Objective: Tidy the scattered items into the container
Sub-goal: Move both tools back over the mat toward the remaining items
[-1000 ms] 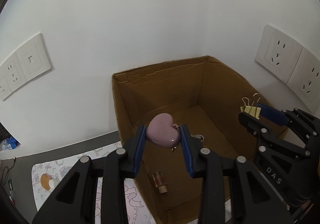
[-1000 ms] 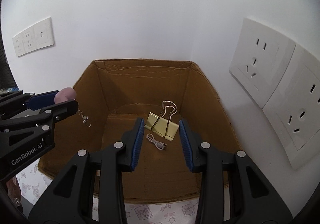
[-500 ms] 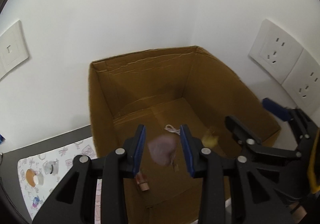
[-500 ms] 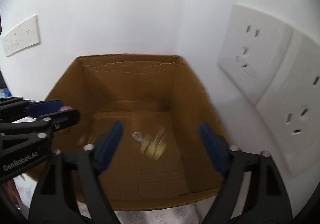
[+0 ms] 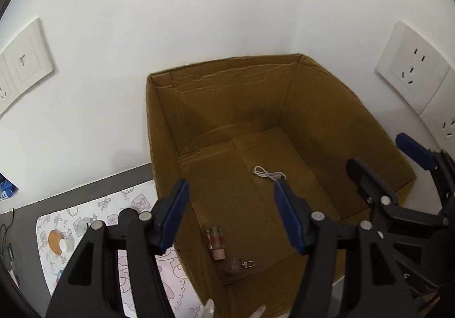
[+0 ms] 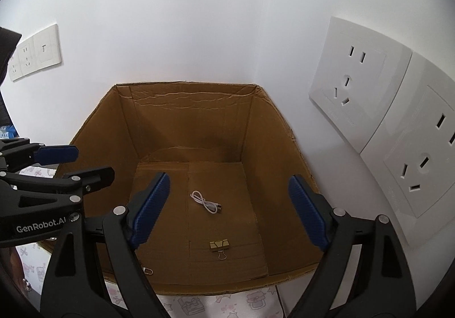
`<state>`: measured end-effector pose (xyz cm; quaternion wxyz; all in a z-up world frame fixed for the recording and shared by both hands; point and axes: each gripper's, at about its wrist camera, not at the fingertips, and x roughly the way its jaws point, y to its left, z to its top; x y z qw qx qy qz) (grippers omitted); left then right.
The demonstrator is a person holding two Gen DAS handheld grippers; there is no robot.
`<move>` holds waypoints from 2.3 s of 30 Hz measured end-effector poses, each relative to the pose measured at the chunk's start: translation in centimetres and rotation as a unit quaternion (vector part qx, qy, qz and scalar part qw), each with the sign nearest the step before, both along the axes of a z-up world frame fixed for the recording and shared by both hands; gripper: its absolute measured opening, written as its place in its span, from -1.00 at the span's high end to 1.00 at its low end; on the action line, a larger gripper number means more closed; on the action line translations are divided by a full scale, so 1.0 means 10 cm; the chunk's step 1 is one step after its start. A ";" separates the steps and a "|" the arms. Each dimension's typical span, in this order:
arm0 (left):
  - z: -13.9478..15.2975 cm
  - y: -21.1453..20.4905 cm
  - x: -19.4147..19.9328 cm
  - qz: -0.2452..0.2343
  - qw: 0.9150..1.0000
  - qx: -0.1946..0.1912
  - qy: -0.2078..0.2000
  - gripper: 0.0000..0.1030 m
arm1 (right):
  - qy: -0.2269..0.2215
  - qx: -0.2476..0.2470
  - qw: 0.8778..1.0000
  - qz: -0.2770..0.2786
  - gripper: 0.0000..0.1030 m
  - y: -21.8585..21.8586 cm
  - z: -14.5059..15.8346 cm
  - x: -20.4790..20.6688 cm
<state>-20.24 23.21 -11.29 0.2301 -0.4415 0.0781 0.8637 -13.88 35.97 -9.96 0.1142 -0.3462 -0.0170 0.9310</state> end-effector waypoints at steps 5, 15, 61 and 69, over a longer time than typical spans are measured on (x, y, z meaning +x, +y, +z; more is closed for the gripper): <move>0.03 -0.04 -0.01 0.003 1.000 0.003 -0.004 -0.18 | 0.000 0.004 1.000 0.000 -0.69 -0.03 0.02 0.02; 0.18 -0.24 0.10 0.018 0.999 -0.014 0.023 -0.19 | 0.014 0.012 1.000 0.004 -0.96 -0.08 0.12 0.16; -0.06 -2.99 0.45 0.176 0.984 -0.035 0.017 -0.19 | 0.013 0.016 0.991 0.131 -0.98 -2.44 -0.02 0.30; -0.36 -3.26 0.29 0.177 0.984 -0.028 0.013 -0.19 | -0.001 0.008 0.992 0.129 -0.98 -2.66 -0.29 0.17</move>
